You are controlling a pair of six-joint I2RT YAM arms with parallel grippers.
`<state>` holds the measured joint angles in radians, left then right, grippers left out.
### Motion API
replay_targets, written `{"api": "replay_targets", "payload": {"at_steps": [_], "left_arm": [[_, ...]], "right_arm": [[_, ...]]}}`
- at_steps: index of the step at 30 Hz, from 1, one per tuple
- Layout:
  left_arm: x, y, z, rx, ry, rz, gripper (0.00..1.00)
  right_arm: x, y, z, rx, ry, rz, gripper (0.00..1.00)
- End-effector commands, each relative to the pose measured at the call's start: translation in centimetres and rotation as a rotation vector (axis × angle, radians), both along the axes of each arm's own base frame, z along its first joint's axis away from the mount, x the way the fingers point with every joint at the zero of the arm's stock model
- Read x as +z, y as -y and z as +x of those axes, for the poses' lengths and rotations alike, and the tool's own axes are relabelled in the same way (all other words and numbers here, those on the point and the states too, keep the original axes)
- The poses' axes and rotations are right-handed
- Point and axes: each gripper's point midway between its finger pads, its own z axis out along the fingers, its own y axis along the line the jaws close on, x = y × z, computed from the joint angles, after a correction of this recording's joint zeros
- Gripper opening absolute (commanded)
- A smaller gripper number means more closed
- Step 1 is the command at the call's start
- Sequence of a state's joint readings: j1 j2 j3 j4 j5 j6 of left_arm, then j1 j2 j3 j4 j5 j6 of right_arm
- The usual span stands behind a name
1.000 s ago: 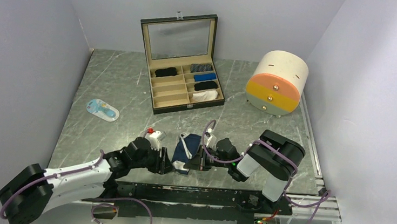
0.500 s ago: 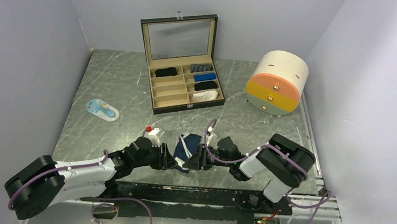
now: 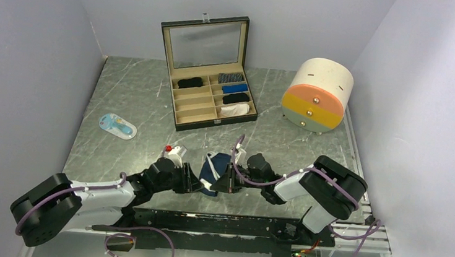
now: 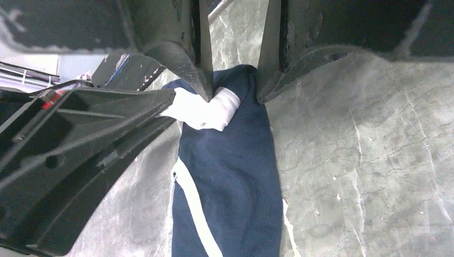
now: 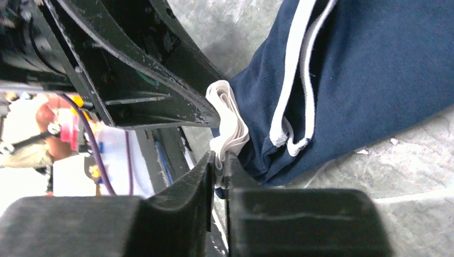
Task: Roll the underwear
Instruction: Roll the underwear to the center of the board.
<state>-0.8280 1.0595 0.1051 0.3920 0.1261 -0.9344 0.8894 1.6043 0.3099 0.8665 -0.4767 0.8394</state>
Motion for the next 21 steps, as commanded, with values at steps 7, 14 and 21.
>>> {"api": "replay_targets", "payload": {"at_steps": [7,14,21], "left_arm": [[-2.4,-2.8,-0.3,0.06,-0.056,0.167,0.79],[-3.1,-3.8,-0.7,0.125,-0.101,0.176,0.82],[-4.3,-4.4,-1.4,0.172,-0.177,0.174,0.73]], "right_arm": [[-2.0,0.4,2.0,-0.115,-0.04,-0.094,0.0],[-3.2,1.9,2.8,-0.21,-0.059,-0.128,0.0],[-3.5,2.0,3.1,-0.229,-0.084,-0.128,0.0]]}}
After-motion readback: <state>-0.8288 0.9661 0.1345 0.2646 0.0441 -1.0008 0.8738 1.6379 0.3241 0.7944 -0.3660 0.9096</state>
